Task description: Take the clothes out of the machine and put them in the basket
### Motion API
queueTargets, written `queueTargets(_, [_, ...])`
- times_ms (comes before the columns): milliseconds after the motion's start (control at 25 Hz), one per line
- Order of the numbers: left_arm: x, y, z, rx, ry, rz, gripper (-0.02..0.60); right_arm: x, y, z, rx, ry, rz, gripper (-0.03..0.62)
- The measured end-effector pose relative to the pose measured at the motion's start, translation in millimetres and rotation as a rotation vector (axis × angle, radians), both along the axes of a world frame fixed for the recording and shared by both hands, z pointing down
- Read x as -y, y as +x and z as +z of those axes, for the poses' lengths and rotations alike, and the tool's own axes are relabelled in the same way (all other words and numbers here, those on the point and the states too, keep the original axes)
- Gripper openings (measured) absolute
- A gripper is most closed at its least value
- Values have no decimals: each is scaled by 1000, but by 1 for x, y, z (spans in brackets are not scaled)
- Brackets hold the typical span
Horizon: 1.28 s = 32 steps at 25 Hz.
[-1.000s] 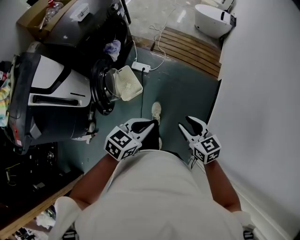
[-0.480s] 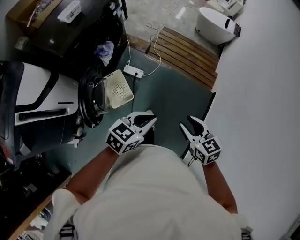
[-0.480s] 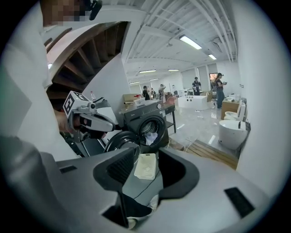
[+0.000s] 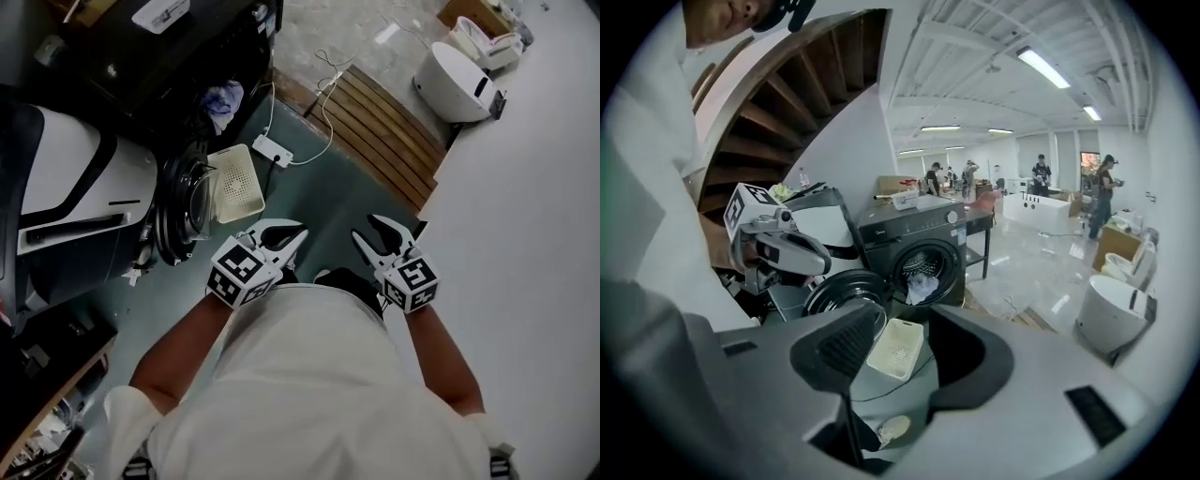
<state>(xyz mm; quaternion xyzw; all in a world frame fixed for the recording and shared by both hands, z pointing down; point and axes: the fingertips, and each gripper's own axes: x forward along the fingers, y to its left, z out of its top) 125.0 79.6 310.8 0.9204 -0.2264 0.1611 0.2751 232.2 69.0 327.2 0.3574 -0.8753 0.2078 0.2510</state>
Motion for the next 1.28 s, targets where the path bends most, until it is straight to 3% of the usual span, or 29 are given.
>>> queueTargets(480, [100, -47, 22, 39, -22, -314, -2, 138, -57, 31, 4, -34, -334, 167])
queueTargets(720, [171, -49, 41, 63, -71, -539, -2, 238, -79, 71, -11, -75, -574, 167])
queueTargets(960, [243, -29, 46, 17, -134, -737, -2, 326, -99, 107, -54, -119, -810, 167])
queueTargets(1120, [280, -26, 59, -3, -162, -858, -2, 363, -118, 145, -92, -143, -961, 181])
queueTargets(1280, [300, -38, 77, -3, -172, -974, -2, 381, -145, 191, -111, -183, -1052, 224])
